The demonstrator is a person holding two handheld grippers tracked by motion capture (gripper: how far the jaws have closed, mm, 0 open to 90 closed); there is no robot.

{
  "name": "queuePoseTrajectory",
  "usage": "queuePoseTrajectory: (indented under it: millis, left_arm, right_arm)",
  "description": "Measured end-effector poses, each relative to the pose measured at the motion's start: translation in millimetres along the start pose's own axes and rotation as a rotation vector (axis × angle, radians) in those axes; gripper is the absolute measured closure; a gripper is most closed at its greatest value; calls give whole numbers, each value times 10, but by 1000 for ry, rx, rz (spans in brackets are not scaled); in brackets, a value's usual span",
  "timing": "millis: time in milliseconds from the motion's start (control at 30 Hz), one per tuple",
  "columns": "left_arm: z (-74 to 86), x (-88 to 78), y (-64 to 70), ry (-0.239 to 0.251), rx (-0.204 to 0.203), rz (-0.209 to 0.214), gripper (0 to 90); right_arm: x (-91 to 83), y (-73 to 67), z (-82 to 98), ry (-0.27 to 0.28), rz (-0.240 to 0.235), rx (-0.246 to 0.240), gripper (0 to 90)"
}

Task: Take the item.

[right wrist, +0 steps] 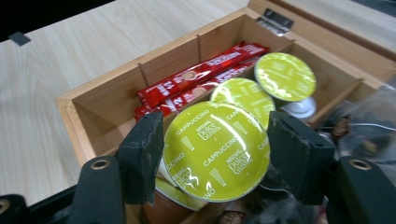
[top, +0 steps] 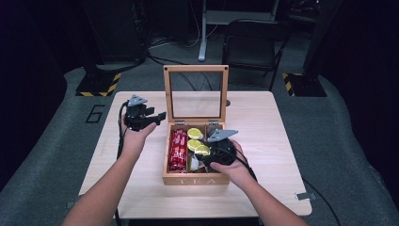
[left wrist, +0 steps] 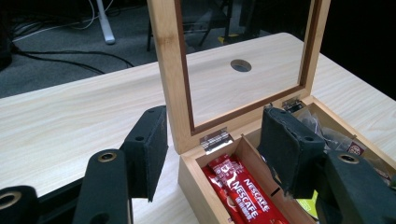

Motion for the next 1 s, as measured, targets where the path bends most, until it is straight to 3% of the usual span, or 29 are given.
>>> queuePoseTrajectory:
  millis: [167, 367, 867, 1000]
  left_arm:
    - [13, -20, -34, 4, -15, 1, 420]
    - [23, -34, -53, -3, -11, -5, 420]
    - [28, -91, -104, -4, -7, -17, 420]
    - [28, -92, -99, -6, -10, -17, 420]
  right_arm:
    - [-115, 108, 11, 11, 28, 9, 366]
    - [-282, 290, 65, 18, 94, 29, 367]
    - [-622, 791, 418, 17, 236, 146, 367]
    - [-651, 860, 532, -7, 277, 149, 366]
Point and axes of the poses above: each handheld gripper's, and its own axes: x roughly forward along the jaws, z roughly out of its underside, y roughly to its right, the point moved 2 cm from there along x, roughly forward along the jaws, and after that the axes turned 3 degrees about -x, right-handed, at the moved point
